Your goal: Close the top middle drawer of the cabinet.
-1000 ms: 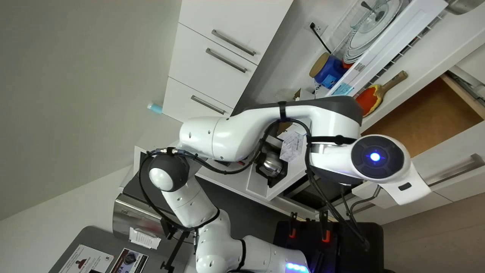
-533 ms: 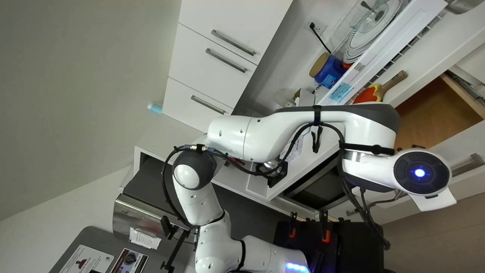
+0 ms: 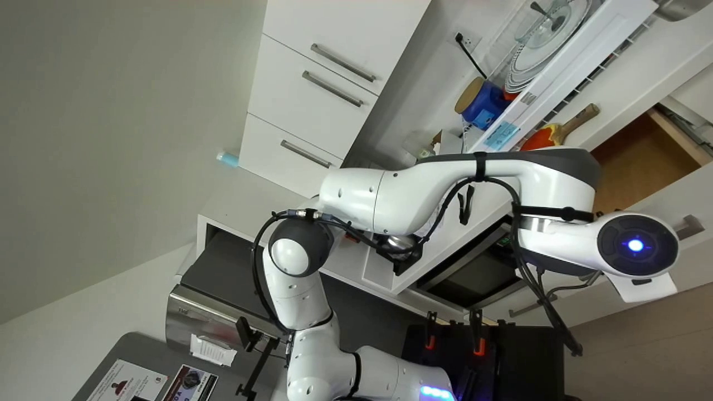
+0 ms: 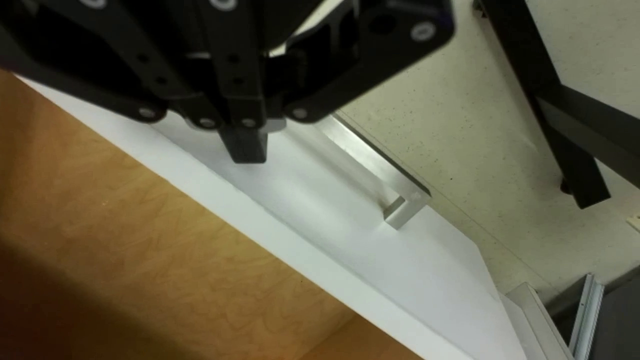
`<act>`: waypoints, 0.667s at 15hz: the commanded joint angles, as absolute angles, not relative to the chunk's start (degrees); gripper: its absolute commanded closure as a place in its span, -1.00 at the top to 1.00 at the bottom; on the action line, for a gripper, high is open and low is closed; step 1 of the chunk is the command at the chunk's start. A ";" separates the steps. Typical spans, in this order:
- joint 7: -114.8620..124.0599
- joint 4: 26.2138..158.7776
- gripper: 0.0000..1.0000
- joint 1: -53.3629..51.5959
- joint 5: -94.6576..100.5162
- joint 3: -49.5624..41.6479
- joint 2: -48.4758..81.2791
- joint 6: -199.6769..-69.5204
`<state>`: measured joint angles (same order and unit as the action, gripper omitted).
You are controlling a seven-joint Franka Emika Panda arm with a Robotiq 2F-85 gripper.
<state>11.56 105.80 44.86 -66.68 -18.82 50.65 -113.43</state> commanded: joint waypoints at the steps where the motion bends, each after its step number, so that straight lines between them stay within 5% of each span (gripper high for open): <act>1: 11.61 105.56 -0.98 44.58 -66.81 -19.18 50.86 -113.12; 10: 8.25 104.71 -1.00 44.38 -80.42 -13.43 53.28 -112.47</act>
<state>9.16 105.66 45.05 -75.67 -15.18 52.24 -113.39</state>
